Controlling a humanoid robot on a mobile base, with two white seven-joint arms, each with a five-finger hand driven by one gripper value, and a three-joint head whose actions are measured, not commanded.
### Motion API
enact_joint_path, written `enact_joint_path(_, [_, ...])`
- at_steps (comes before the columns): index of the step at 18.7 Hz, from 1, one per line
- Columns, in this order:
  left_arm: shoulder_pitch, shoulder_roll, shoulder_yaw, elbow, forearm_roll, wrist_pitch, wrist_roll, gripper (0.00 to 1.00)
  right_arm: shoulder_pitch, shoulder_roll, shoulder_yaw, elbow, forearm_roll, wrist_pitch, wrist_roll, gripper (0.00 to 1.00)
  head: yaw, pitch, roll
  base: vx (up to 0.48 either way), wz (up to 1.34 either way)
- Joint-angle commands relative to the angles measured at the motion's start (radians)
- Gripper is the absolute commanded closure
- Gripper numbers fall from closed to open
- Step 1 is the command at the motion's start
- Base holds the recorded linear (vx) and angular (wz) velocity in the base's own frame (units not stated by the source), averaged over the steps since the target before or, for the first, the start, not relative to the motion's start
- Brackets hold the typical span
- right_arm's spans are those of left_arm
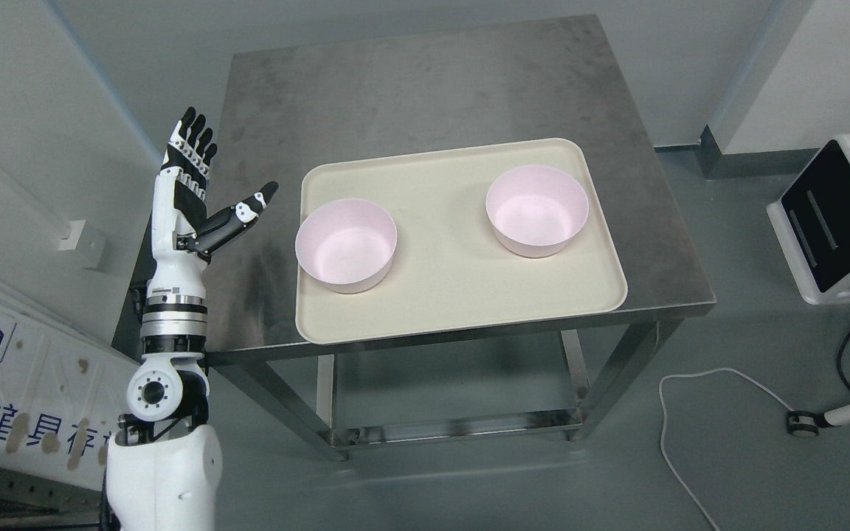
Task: Stack pink IKEA bowls on left shelf middle
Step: 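Reach the left hand toward the pink bowl nearer the robot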
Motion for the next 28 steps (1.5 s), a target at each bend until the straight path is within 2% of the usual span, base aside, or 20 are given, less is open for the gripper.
enact_joint_path(1, [0.004, 0.106, 0.079, 0.002, 0.002, 0.001, -0.001, 0.00, 0.000, -0.017, -0.011, 0.000, 0.008, 0.001, 0.000, 0.00, 0.0000, 0.000, 0.000, 0.016, -0.01])
enact_joint_path(3, [0.010, 0.206, 0.081, 0.005, 0.009, 0.006, -0.056, 0.00, 0.000, -0.017, -0.011, 0.000, 0.008, 0.001, 0.000, 0.00, 0.0000, 0.000, 0.000, 0.000, 0.00])
enact_joint_path(5, [-0.001, 0.281, 0.054, 0.005, 0.009, 0.019, -0.244, 0.00, 0.000, -0.017, -0.011, 0.000, 0.008, 0.001, 0.000, 0.00, 0.0000, 0.000, 0.000, -0.014, 0.02])
enact_joint_path(7, [-0.063, 0.288, -0.003, 0.005, 0.008, 0.100, -0.392, 0.01, 0.000, -0.017, -0.011, 0.000, 0.008, 0.001, 0.000, 0.00, 0.0000, 0.000, 0.000, -0.006, 0.01])
enact_joint_path(8, [-0.126, 0.275, -0.067, 0.005, 0.008, 0.192, -0.452, 0.01, 0.000, -0.017, -0.011, 0.000, 0.008, 0.001, 0.000, 0.00, 0.0000, 0.000, 0.000, 0.000, 0.00])
enact_joint_path(10, [-0.206, 0.254, -0.158, 0.006, 0.008, 0.341, -0.477, 0.01, 0.000, -0.017, -0.011, 0.000, 0.008, 0.001, 0.000, 0.00, 0.0000, 0.000, 0.000, 0.000, 0.00])
enact_joint_path(12, [-0.255, 0.255, -0.209, 0.026, 0.008, 0.398, -0.481, 0.02, 0.000, -0.017, -0.011, 0.000, 0.008, 0.001, 0.000, 0.00, 0.0000, 0.000, 0.000, 0.000, 0.00])
enact_joint_path(14, [-0.266, 0.261, -0.240, 0.041, 0.008, 0.418, -0.510, 0.04, 0.000, -0.017, -0.011, 0.000, 0.008, 0.001, 0.000, 0.00, 0.0000, 0.000, 0.000, 0.000, 0.00])
enact_joint_path(17, [-0.265, 0.280, -0.243, 0.042, 0.006, 0.429, -0.627, 0.11, 0.000, -0.017, -0.011, 0.000, 0.008, 0.001, 0.000, 0.00, 0.0000, 0.000, 0.000, 0.000, 0.00])
enact_joint_path(19, [-0.257, 0.327, -0.243, 0.042, 0.003, 0.428, -0.679, 0.16, 0.000, -0.017, -0.011, -0.001, 0.008, 0.001, -0.002, 0.00, 0.0000, 0.000, 0.000, 0.000, 0.00])
enact_joint_path(23, [-0.277, 0.375, -0.250, 0.042, -0.014, 0.428, -0.709, 0.19, 0.000, -0.017, -0.011, 0.000, 0.008, 0.001, 0.000, 0.00, 0.0000, 0.000, 0.000, 0.000, 0.00])
enact_joint_path(28, [-0.328, 0.364, -0.348, 0.058, -0.153, 0.425, -0.710, 0.21, 0.000, -0.017, -0.011, 0.000, 0.008, 0.001, 0.000, 0.00, 0.0000, 0.000, 0.000, 0.000, 0.00])
